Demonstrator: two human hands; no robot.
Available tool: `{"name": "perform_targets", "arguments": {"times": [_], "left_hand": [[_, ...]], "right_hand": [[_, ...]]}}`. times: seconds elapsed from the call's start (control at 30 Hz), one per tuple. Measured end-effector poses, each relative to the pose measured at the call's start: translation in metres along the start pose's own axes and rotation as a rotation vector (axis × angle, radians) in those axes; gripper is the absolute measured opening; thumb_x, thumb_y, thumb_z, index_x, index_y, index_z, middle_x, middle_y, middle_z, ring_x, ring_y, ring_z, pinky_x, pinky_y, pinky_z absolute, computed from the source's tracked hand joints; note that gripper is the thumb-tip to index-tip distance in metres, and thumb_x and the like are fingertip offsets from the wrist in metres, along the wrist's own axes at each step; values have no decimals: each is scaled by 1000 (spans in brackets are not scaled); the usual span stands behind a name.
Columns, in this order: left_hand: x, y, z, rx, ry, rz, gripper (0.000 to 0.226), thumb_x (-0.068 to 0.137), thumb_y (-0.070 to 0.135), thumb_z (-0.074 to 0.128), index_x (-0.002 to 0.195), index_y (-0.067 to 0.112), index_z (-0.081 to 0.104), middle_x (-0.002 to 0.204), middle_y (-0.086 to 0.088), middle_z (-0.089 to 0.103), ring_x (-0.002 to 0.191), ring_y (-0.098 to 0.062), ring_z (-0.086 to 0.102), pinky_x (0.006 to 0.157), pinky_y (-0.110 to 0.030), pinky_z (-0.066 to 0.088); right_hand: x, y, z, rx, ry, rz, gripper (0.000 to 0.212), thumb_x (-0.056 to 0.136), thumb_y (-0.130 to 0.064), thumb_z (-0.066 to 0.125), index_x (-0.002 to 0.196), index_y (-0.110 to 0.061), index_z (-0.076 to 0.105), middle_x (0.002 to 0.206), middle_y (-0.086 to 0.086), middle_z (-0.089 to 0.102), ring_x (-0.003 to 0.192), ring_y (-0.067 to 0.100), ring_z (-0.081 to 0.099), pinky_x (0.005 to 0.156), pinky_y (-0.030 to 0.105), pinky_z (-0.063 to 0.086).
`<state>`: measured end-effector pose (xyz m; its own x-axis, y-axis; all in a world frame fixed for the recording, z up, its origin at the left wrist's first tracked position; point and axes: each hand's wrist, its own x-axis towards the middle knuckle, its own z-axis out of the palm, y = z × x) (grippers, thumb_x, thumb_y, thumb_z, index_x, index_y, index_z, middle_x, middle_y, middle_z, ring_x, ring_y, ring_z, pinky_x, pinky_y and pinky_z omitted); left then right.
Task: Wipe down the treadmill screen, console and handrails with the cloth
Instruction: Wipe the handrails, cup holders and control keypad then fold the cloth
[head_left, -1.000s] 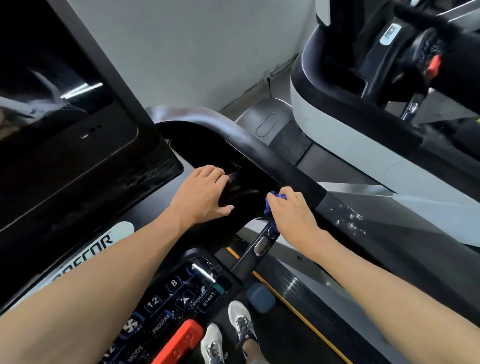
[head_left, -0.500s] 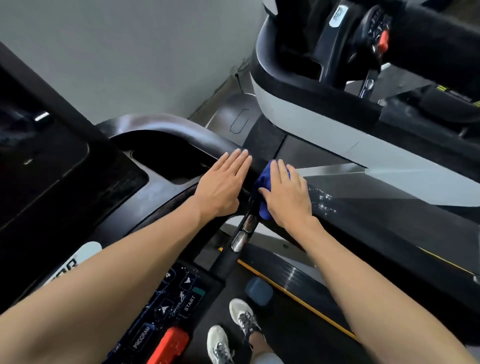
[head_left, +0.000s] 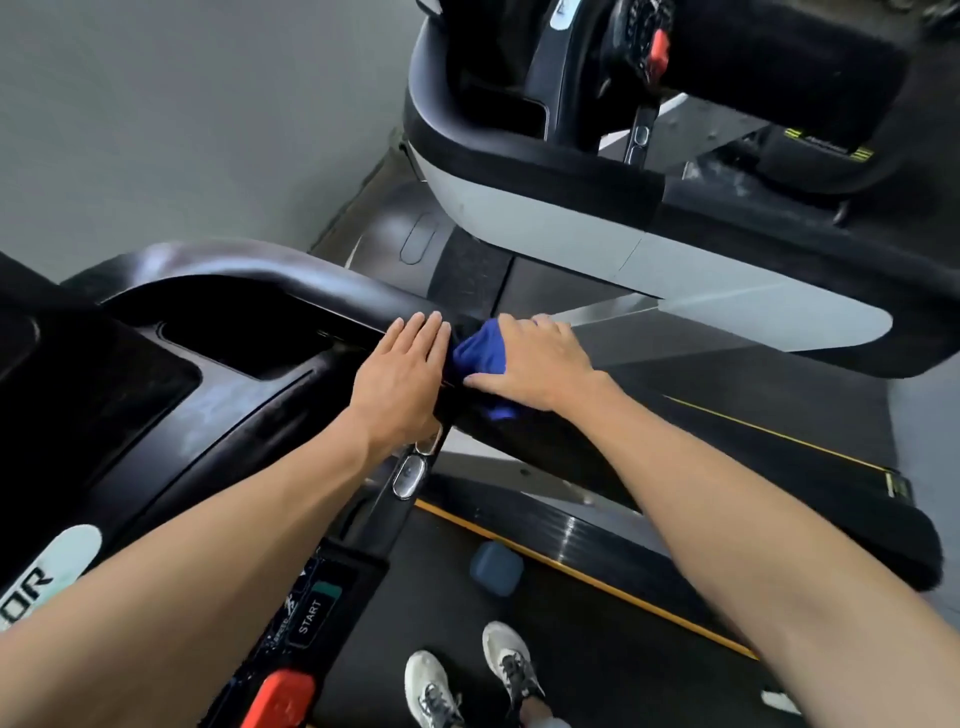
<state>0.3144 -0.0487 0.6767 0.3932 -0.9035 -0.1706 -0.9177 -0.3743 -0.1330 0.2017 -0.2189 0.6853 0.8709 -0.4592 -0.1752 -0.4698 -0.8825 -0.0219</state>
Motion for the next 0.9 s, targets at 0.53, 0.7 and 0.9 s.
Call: {"name": "perform_targets", "arguments": {"times": [0.53,0.7,0.9], "left_hand": [[0,44,-10,-49,-94,-178,108,81,33,60,158,-2,-8,167,-22,-10,156,-34,-9,128,-45,2],[-5,40,-2,-73,-65,-178,109,80,36,58,159,2,-9,168,-17,-11,156,-28,-11,128,-42,1],[0,46,-10,-117,-92,-227,106,80,37,56,160,2,-3,169,-16,-7,157,-28,-6,128,-42,4]], "right_hand": [[-29,-11,42,-106,251,-7,90,87,-55,63,150,1,33,151,24,40,137,37,40,115,46,32],[-83,67,50,-193,280,-278,87,87,-42,67,155,-4,28,162,16,26,144,32,30,120,40,24],[-55,38,46,-75,228,-65,94,84,-59,64,150,1,35,154,21,39,136,35,41,115,44,34]]}}
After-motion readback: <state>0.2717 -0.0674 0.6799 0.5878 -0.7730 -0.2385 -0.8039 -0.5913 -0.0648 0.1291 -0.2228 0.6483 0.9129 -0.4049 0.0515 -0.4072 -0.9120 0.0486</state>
